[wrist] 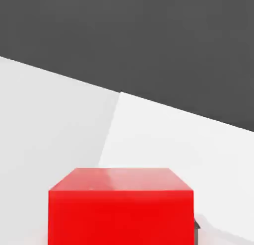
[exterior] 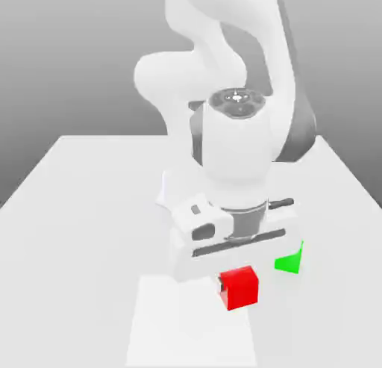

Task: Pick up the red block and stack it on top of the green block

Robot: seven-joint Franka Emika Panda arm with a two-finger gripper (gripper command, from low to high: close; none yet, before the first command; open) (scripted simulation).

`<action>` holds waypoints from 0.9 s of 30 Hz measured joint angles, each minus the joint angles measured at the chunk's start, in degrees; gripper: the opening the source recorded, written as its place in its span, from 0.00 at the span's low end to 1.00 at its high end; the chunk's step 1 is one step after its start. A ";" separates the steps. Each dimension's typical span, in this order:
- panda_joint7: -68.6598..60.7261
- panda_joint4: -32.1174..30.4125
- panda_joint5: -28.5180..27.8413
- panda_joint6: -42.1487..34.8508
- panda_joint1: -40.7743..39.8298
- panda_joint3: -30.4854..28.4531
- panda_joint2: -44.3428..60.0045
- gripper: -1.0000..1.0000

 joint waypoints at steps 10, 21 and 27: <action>22.53 -7.24 6.23 -1.96 7.57 5.57 -10.33 0.00; 52.15 -15.90 5.90 -1.94 8.93 17.66 -18.48 0.00; 63.80 -17.85 -0.54 0.62 4.20 23.37 -16.43 0.00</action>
